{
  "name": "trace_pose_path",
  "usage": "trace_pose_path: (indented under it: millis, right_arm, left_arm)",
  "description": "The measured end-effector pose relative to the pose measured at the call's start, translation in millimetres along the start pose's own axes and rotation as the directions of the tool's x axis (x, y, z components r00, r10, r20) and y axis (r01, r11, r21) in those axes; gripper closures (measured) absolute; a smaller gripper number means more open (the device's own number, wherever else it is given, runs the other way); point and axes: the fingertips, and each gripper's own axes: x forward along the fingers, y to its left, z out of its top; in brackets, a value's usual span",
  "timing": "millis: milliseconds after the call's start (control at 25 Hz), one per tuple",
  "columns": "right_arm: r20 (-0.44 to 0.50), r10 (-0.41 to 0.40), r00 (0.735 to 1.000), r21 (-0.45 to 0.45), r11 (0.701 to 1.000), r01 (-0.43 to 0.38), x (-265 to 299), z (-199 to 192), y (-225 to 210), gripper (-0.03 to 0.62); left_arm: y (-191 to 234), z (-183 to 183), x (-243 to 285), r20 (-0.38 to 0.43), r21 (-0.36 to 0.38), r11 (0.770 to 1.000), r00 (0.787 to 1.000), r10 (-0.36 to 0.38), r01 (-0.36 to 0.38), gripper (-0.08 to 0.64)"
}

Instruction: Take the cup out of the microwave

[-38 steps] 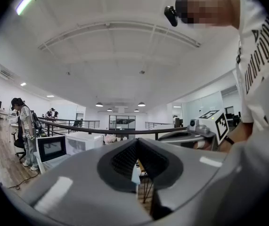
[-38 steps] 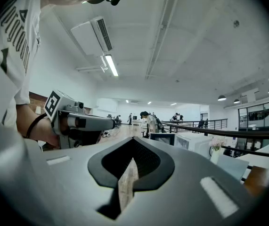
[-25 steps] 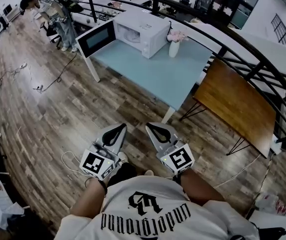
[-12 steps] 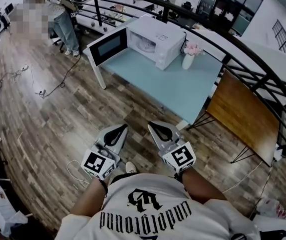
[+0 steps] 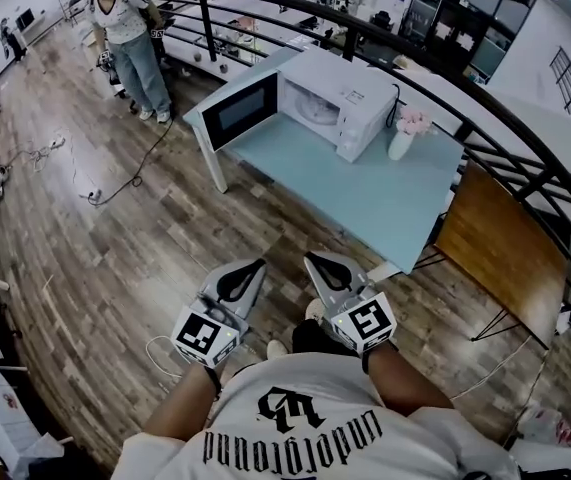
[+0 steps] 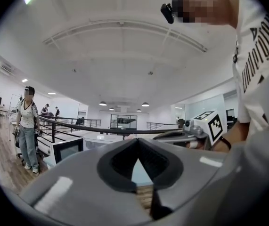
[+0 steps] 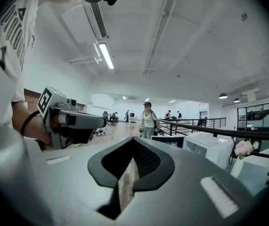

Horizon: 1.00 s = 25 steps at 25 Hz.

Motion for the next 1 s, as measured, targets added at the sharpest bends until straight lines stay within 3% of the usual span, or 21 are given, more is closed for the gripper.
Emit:
trace_pose_path:
  millis: [560, 1000]
  right_arm:
    - [-0.01, 0.018, 1.0, 0.03, 0.999, -0.017, 77, -23, -55, 0.589]
    - [-0.034, 0.021, 0.999, 0.048, 0.999, -0.019, 142, -41, -165, 0.589]
  left_arm:
    - [75, -21, 32, -0.03, -0.008, 0.999, 0.998, 0.05, -0.051, 0.511]
    - [144, -26, 145, -0.053, -0.005, 1.0, 0.998, 0.031, -0.031, 0.511]
